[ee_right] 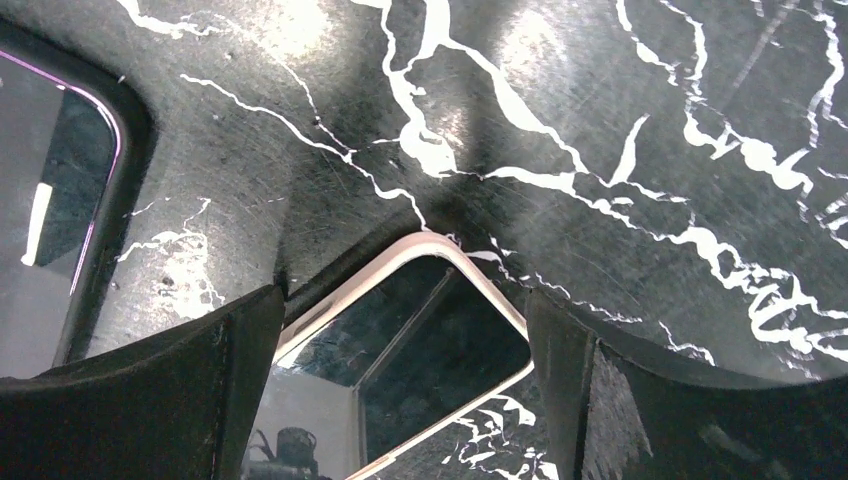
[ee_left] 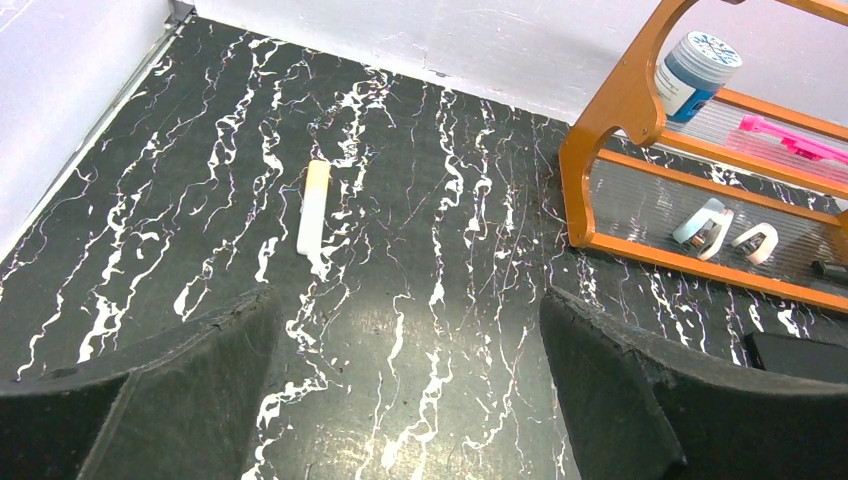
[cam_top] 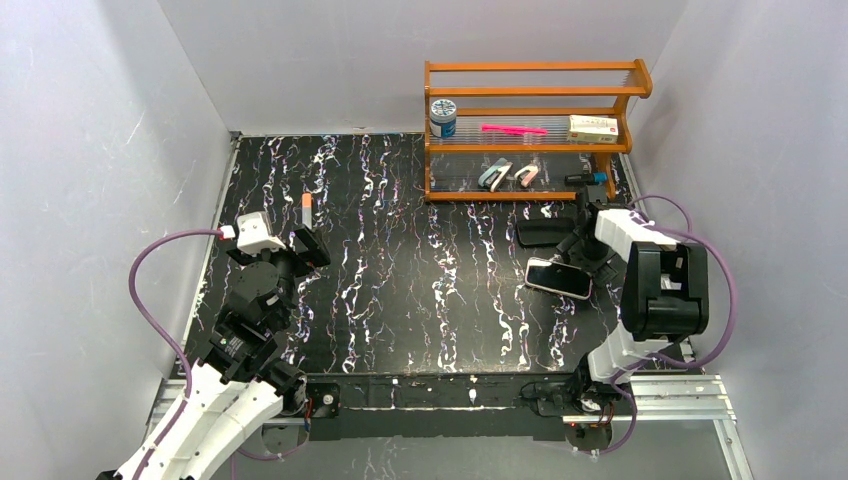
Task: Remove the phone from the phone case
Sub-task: Move the phone to the center of the board, then pick up the phone at the center of the board.
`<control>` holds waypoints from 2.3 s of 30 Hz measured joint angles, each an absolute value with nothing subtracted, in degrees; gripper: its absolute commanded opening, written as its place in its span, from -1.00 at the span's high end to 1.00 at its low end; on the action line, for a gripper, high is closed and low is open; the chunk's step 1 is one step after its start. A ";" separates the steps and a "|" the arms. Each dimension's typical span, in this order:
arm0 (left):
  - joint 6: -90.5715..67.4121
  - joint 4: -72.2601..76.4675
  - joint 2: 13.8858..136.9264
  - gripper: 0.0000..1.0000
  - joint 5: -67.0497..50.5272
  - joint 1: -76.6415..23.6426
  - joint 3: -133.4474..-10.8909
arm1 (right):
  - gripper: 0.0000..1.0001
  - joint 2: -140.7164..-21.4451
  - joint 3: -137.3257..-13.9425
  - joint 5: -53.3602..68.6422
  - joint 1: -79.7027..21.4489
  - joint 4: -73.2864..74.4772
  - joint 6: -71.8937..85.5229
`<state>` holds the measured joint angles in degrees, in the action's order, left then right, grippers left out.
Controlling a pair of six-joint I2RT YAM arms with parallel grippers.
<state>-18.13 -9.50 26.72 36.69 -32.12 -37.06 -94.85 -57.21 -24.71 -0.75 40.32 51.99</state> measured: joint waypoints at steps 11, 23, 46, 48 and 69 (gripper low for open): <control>-18.04 -9.50 26.52 -0.96 36.64 -32.18 -36.97 | -0.97 -86.91 -47.99 -11.38 2.79 28.99 42.81; -18.06 -9.47 27.42 -0.96 36.38 -32.47 -36.88 | -0.97 -79.40 -39.86 6.11 -8.95 18.94 46.44; -18.04 -10.41 29.89 -0.96 35.05 -32.49 -36.88 | -0.97 -84.55 -51.57 -3.01 -27.44 20.32 16.05; -18.04 -10.70 30.02 -0.96 34.72 -32.49 -36.88 | -0.97 -85.38 -51.79 -3.03 -27.55 19.77 13.28; -18.15 -11.22 36.60 -0.96 25.91 -32.49 -38.13 | -0.97 -93.71 -53.71 0.75 -29.87 19.55 2.52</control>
<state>-18.15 -11.22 36.60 25.91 -32.49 -38.13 -93.71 -53.71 0.75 -29.87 19.55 2.52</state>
